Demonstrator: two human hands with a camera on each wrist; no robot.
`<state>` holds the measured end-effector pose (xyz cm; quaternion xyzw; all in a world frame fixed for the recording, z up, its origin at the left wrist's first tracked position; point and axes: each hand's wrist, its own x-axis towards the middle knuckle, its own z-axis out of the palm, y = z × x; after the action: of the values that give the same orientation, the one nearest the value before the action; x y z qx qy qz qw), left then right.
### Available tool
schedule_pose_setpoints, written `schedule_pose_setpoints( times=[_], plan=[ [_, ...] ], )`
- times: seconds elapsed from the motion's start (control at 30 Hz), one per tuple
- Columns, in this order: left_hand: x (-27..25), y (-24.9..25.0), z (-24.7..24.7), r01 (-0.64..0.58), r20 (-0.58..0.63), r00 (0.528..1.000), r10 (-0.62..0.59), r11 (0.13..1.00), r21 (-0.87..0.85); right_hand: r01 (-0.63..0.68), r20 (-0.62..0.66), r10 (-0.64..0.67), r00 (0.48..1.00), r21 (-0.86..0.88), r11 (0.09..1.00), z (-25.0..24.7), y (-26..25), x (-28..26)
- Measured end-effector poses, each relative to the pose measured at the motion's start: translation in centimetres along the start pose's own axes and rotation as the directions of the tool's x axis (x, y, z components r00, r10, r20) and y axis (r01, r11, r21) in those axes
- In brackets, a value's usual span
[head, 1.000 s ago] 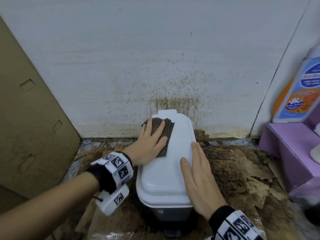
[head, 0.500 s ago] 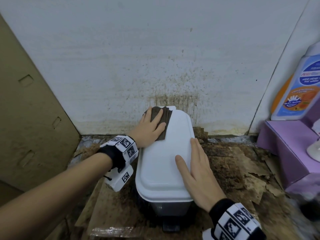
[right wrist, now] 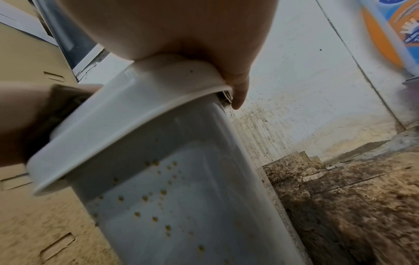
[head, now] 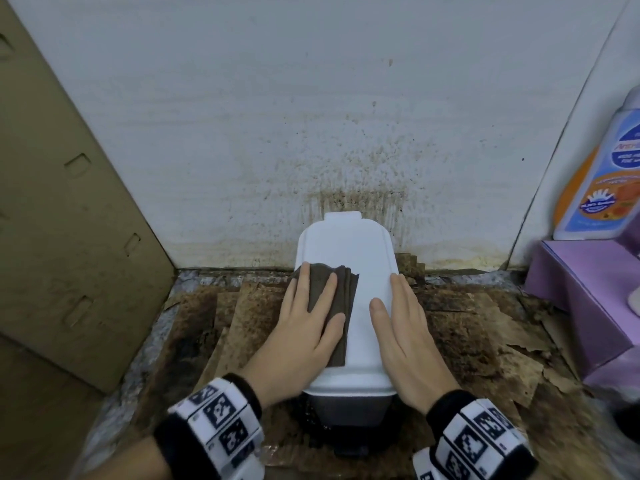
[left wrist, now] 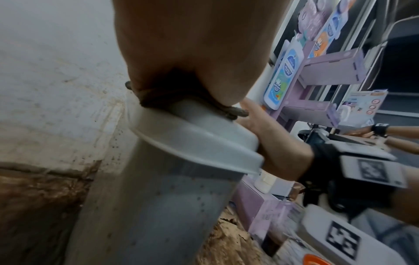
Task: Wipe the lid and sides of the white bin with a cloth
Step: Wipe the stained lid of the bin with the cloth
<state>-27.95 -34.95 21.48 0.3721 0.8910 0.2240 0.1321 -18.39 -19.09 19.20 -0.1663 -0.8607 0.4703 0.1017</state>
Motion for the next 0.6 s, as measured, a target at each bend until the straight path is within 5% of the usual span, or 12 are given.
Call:
schedule_pose_setpoints(
  times=[0.13,0.23,0.33,0.47,0.6],
  plan=[
    [-1.8,1.1,0.5,-0.063,-0.006,0.998,0.063,0.997,0.052,0.113,0.004,-0.113,0.994,-0.153,0.982,0.3,0.9,0.1],
    [-1.4,0.5,0.8,0.023,-0.035,0.999,-0.021,0.999,0.046,0.149,0.005,-0.152,0.988,-0.234,0.961,0.7,1.7,0.3],
    [-0.5,0.4,0.0,0.051,0.063,0.997,-0.047,0.997,-0.058,0.195,-0.025,-0.207,0.978,-0.23,0.953,0.8,1.5,0.4],
    [2.8,0.0,-1.8,0.068,0.106,0.992,-0.062,0.996,-0.053,0.039,-0.029,-0.039,0.999,-0.002,0.999,0.2,0.2,0.3],
    [6.5,0.4,-3.5,0.058,0.152,0.987,-0.06,0.998,0.018,0.026,-0.01,-0.026,1.0,-0.007,1.0,-0.1,-0.2,0.2]
  ],
)
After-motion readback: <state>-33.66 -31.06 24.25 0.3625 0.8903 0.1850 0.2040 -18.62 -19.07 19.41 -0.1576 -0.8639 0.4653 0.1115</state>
